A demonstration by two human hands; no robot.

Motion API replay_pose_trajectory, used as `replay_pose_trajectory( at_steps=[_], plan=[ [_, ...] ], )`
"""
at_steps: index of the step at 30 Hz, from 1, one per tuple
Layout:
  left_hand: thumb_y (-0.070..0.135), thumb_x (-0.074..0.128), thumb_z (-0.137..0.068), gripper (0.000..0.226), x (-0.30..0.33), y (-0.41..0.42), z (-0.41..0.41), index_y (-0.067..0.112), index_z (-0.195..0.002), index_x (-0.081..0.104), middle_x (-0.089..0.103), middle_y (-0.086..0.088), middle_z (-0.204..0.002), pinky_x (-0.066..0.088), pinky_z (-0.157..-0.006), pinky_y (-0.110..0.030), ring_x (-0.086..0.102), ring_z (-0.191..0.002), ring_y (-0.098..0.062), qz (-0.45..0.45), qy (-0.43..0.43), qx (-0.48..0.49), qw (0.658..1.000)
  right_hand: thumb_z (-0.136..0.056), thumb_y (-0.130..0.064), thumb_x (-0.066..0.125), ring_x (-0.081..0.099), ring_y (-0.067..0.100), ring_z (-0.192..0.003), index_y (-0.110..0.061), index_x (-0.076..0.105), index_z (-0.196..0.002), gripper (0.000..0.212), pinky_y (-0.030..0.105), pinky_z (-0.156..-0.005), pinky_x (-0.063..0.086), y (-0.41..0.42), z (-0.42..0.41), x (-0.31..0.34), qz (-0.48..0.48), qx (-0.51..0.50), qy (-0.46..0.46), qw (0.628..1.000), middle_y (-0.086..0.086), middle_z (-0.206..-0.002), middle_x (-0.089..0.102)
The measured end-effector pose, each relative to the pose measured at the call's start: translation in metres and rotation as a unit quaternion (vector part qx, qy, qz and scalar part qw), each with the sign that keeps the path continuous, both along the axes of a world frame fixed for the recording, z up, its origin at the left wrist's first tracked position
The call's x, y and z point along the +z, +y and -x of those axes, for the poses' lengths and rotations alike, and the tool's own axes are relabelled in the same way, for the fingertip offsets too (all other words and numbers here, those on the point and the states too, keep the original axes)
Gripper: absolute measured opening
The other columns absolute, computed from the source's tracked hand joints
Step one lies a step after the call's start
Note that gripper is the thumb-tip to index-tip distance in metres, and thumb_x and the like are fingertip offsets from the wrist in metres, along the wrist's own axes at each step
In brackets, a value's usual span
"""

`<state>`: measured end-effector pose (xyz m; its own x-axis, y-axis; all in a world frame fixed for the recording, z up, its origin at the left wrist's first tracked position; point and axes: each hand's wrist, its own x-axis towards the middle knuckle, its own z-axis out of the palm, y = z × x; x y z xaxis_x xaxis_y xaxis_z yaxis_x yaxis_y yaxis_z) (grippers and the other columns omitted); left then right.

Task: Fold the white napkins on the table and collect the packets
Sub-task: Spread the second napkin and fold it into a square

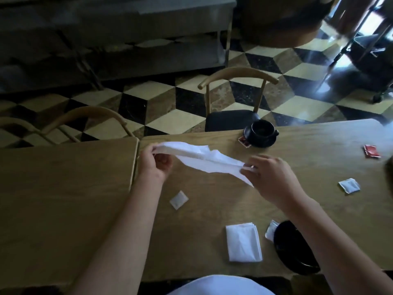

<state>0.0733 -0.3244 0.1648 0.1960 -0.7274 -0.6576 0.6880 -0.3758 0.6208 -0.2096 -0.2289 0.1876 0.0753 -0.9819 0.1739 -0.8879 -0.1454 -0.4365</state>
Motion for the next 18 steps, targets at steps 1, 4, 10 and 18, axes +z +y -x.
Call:
replay_pose_trajectory(
  at_steps=[1,4,10,18],
  plan=[
    [0.015,0.054,-0.087,0.023,0.007,0.006,-0.013,0.014,-0.064,0.057,0.055,0.000,-0.056,0.046,-0.045,-0.019,0.055,-0.051,-0.014,0.014,0.023,0.009,1.000,-0.084,-0.027,0.073,0.065,0.028,-0.072,-0.019,0.071,-0.079,0.011,0.037,-0.061,0.051,0.001,-0.005,0.008,0.009,-0.011,0.001,1.000,-0.001,-0.079,0.069],
    [0.020,0.052,-0.090,0.032,0.018,0.016,-0.049,0.014,-0.059,0.057,0.055,0.000,-0.048,0.046,-0.045,-0.022,0.055,-0.043,-0.014,0.063,0.043,0.006,0.997,-0.079,-0.014,0.077,0.064,0.028,-0.066,-0.011,0.070,-0.074,0.009,0.028,-0.059,0.037,0.002,-0.022,0.031,0.068,-0.051,-0.012,0.996,0.004,-0.075,0.070],
    [0.023,0.051,-0.092,0.024,0.030,0.008,-0.098,0.009,-0.075,0.060,0.064,-0.007,-0.063,0.046,-0.046,-0.022,0.059,-0.049,-0.017,0.082,-0.025,-0.034,0.996,-0.081,-0.008,0.074,0.064,0.012,-0.063,-0.014,0.073,-0.079,0.006,0.006,-0.065,0.042,-0.015,-0.049,0.047,0.097,-0.109,-0.094,0.985,-0.006,-0.068,0.067],
    [0.025,0.054,-0.094,0.032,0.039,-0.055,-0.100,0.001,-0.113,0.064,0.057,-0.016,-0.109,0.060,-0.083,-0.044,0.061,-0.097,-0.041,0.023,-0.114,-0.155,0.981,-0.087,-0.011,0.062,0.066,0.036,-0.085,0.000,0.071,-0.093,0.016,0.041,-0.075,0.054,-0.105,-0.062,0.044,0.090,-0.112,-0.089,0.986,0.017,-0.091,0.073]
  ],
)
